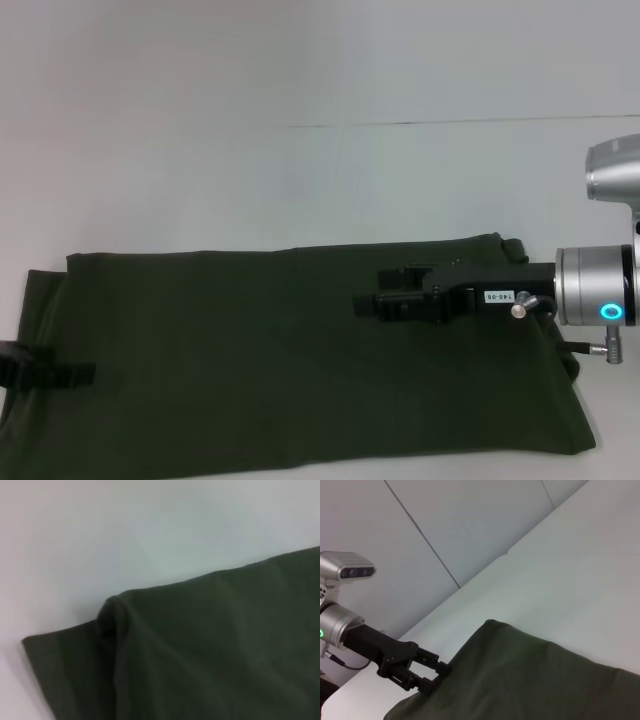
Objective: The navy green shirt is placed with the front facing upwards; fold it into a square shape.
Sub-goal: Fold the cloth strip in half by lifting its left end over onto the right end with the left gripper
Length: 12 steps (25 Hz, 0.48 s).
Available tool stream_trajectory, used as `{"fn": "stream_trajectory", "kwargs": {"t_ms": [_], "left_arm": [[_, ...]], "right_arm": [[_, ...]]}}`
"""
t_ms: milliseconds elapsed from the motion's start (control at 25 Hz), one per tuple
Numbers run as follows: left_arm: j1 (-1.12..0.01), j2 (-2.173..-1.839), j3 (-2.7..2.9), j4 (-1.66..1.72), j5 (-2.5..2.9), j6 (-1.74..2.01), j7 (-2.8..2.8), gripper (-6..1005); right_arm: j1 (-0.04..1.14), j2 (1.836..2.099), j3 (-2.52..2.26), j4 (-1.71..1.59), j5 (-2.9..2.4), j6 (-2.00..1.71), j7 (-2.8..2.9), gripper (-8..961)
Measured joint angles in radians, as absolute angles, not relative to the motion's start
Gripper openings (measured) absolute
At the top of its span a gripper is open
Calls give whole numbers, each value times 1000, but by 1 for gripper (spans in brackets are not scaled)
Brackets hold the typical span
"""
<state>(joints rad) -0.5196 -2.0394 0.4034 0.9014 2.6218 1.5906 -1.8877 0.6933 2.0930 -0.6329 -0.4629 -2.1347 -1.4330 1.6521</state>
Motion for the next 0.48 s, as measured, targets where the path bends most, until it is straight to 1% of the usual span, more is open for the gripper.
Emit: {"fn": "stream_trajectory", "kwargs": {"t_ms": [480], "left_arm": [[-520,-2039,394,920,2637,1574,-1910,831]], "right_arm": [[695,2093,-647,-454,-2134,-1417,1651,836]]}}
